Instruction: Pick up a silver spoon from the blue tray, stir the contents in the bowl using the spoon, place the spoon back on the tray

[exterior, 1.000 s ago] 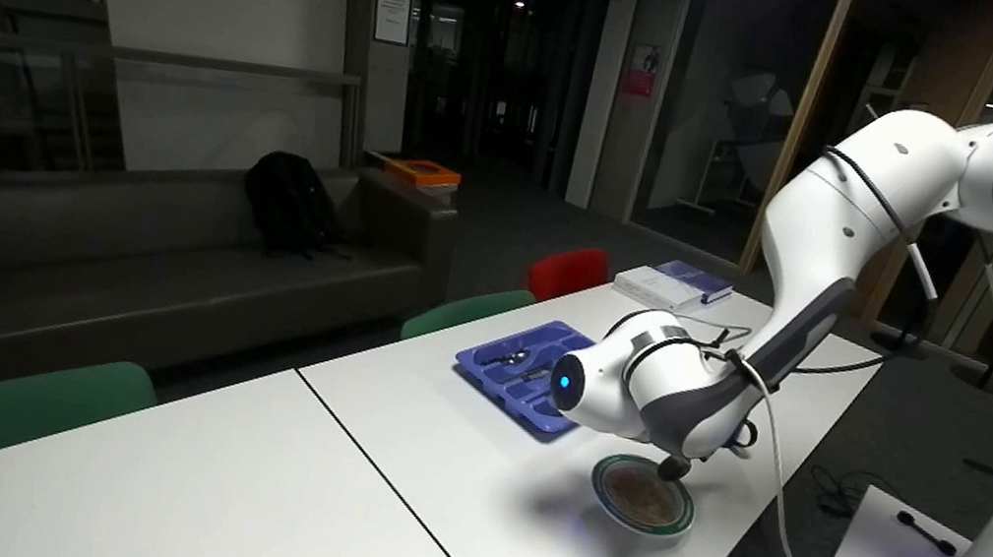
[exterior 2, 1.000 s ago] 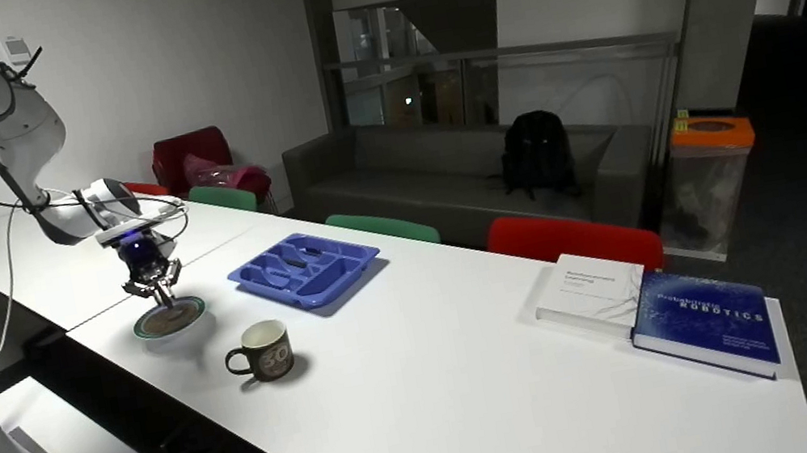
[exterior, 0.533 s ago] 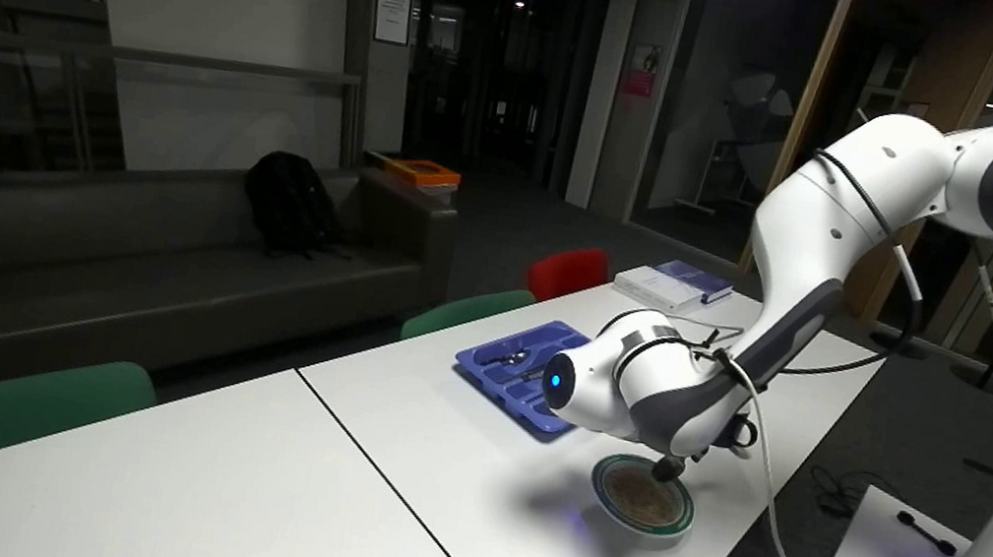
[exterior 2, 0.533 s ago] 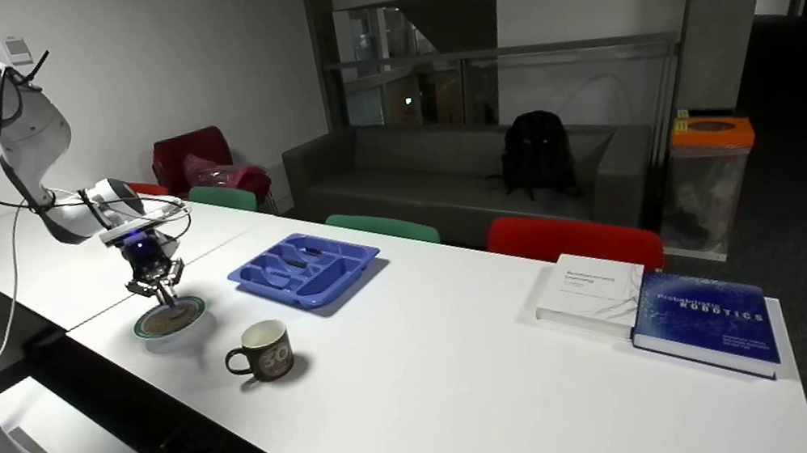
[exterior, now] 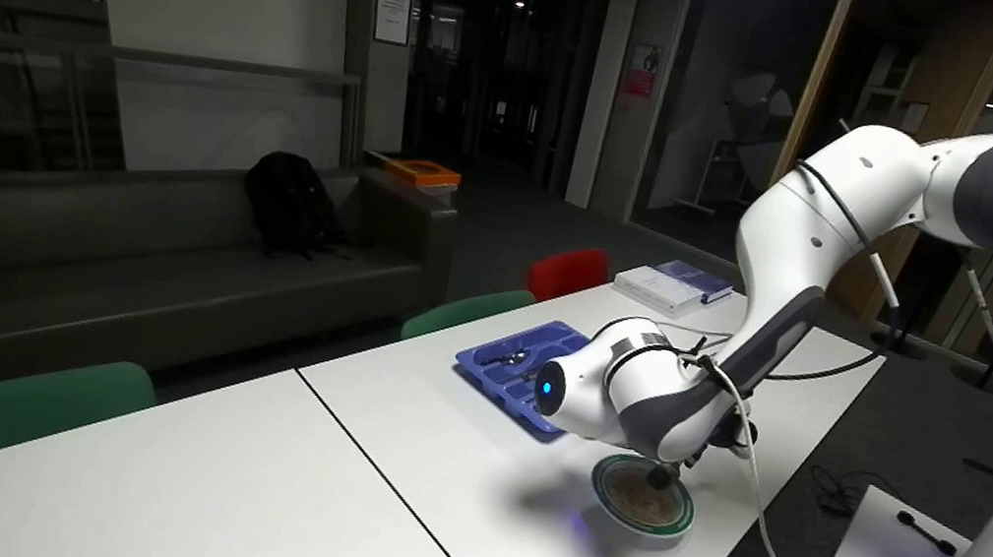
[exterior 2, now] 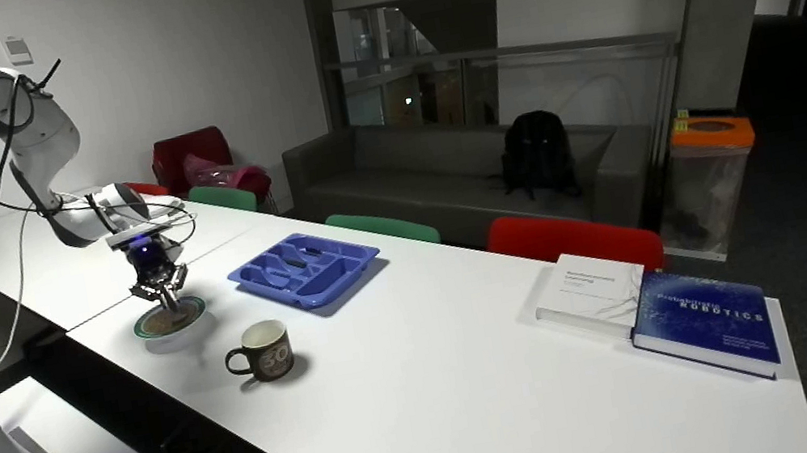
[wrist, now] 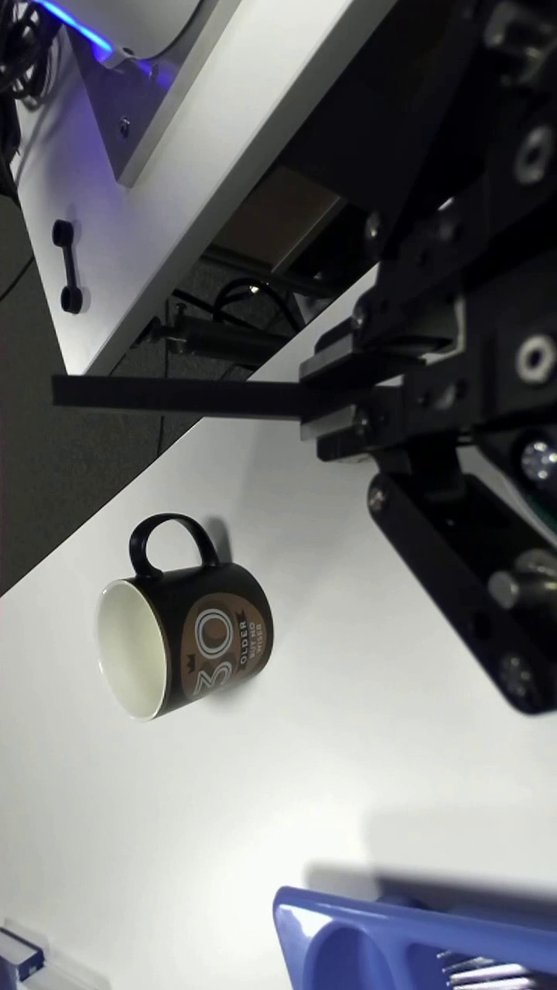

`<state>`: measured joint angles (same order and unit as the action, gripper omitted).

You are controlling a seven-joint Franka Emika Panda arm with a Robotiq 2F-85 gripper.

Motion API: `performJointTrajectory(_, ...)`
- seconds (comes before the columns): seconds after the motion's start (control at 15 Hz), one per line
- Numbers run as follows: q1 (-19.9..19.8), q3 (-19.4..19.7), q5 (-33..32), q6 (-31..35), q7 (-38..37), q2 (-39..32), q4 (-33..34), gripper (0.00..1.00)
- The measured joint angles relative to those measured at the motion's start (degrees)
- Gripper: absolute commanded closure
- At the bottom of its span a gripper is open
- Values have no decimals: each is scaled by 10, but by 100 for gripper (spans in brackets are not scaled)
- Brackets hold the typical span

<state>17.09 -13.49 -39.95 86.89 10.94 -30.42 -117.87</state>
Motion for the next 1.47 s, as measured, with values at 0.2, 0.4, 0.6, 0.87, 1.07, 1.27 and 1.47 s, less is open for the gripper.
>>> performJointTrajectory(0.2, 0, 0, 0, 0, 13, -10, 11, 97)
performJointTrajectory(0.4, 0, 0, 1, 0, 27, -21, 23, 97)
performJointTrajectory(0.6, 0, -2, 4, 0, 43, -29, 35, 97)
performJointTrajectory(0.87, 1, -8, 6, 0, 60, -45, 54, 97)
performJointTrajectory(1.07, 2, -14, 6, 0, 68, -58, 69, 97)
performJointTrajectory(1.27, 3, -19, 6, 0, 74, -70, 85, 97)
performJointTrajectory(1.47, 7, -21, 6, 0, 79, -80, 103, 97)
